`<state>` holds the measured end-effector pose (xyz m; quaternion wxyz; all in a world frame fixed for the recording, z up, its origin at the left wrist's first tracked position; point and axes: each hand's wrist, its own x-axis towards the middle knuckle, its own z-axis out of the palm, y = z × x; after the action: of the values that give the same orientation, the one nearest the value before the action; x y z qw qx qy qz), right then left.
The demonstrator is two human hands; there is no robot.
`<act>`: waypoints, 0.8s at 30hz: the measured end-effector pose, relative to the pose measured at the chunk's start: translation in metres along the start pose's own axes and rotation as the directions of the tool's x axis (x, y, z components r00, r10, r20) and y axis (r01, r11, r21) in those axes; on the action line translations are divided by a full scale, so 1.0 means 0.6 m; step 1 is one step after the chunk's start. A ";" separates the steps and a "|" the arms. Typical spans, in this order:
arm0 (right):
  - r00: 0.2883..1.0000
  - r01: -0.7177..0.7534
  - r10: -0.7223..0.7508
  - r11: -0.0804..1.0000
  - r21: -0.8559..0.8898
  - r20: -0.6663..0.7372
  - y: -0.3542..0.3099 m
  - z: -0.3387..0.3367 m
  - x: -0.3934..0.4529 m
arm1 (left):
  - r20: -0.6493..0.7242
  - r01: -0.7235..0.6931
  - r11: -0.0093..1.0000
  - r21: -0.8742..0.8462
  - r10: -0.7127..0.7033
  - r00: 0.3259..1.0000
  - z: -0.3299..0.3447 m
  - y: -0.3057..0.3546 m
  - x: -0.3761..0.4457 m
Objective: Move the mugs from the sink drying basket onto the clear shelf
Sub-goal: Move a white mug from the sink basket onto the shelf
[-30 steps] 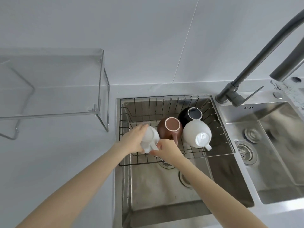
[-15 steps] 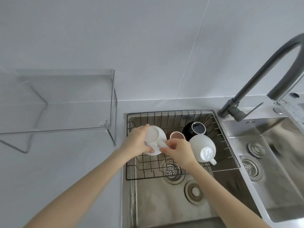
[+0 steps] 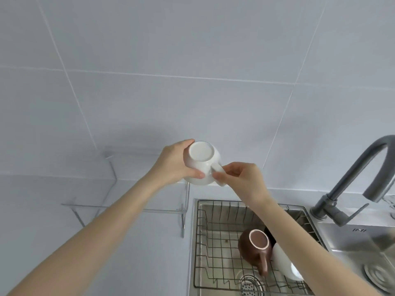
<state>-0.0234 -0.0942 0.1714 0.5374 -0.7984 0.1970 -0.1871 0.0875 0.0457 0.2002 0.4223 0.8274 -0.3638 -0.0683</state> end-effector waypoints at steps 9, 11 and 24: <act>0.995 -0.061 0.057 0.997 0.049 0.080 -0.017 0.103 0.112 | -0.033 0.118 0.993 0.010 -0.118 0.992 -0.065 -0.095 0.063; 0.991 -0.107 0.102 0.993 0.054 0.084 0.000 0.121 0.130 | -0.012 0.143 0.990 0.008 -0.143 0.990 -0.062 -0.120 0.077; 0.982 -0.124 0.138 0.985 -0.118 0.127 0.049 0.173 0.174 | 0.066 0.207 0.978 -0.012 -0.206 0.976 -0.037 -0.207 0.115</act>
<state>0.1156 -0.0767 0.1167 0.5159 -0.8228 0.2225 -0.0859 0.2145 0.0618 0.1345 0.4088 0.8541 -0.2886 -0.1419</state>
